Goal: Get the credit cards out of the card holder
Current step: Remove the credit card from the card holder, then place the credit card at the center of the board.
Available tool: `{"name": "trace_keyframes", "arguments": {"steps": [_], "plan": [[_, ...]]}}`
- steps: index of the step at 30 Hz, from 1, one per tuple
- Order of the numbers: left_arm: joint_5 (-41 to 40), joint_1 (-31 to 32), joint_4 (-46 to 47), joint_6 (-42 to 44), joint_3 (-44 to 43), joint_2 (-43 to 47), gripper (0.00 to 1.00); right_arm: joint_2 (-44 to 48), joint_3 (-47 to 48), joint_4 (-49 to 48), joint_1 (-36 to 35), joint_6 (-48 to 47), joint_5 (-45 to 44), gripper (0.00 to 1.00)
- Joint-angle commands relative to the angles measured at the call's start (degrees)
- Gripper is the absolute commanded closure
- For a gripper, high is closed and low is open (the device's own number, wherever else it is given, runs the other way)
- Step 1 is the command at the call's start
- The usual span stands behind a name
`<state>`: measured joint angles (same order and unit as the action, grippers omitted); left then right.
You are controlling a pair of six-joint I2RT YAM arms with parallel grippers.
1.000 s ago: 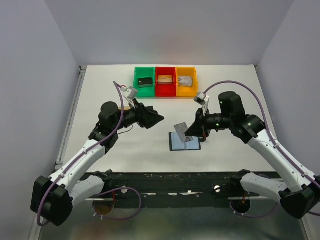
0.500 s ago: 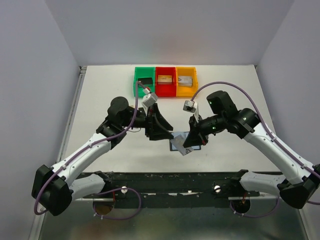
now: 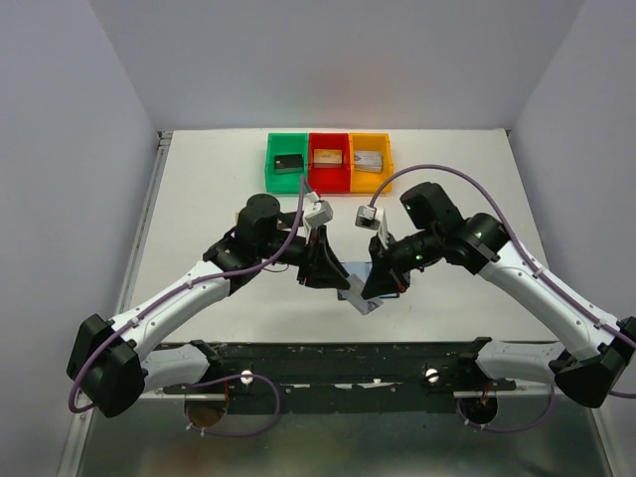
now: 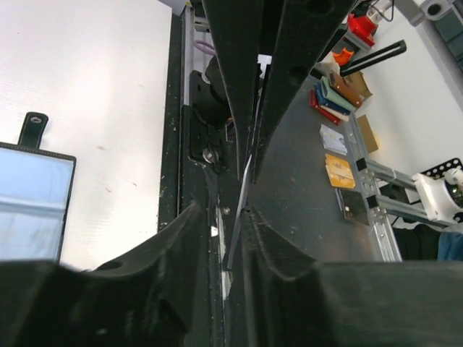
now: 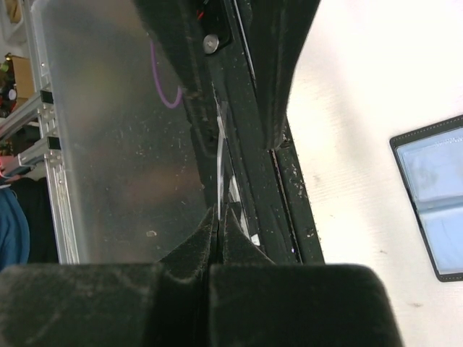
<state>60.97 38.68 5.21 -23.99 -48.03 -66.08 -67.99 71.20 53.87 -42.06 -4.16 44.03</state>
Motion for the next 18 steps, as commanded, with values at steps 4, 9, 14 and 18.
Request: {"name": "trace_keyframes", "arguments": {"steps": [4, 9, 14, 18], "plan": [[0.7, 0.9, -1.7, 2.5, -1.9, -0.9, 0.8, -0.5, 2.0, 2.4, -0.8, -1.3, -1.5, 1.0], [1.7, 1.1, 0.6, 1.1, -1.0, -0.9, 1.0, -0.6, 2.5, 2.6, -0.9, -1.5, -2.3, 0.95], [-1.4, 1.0, 7.9, -2.4, 2.6, 1.2, 1.0, 1.3, 1.8, -0.8, -0.8, 2.7, -8.0, 0.54], [-7.9, -2.4, 10.4, -5.9, 4.3, 2.6, 1.0, 4.6, 3.8, -2.8, 0.3, 10.6, -21.5, 0.3]]}}
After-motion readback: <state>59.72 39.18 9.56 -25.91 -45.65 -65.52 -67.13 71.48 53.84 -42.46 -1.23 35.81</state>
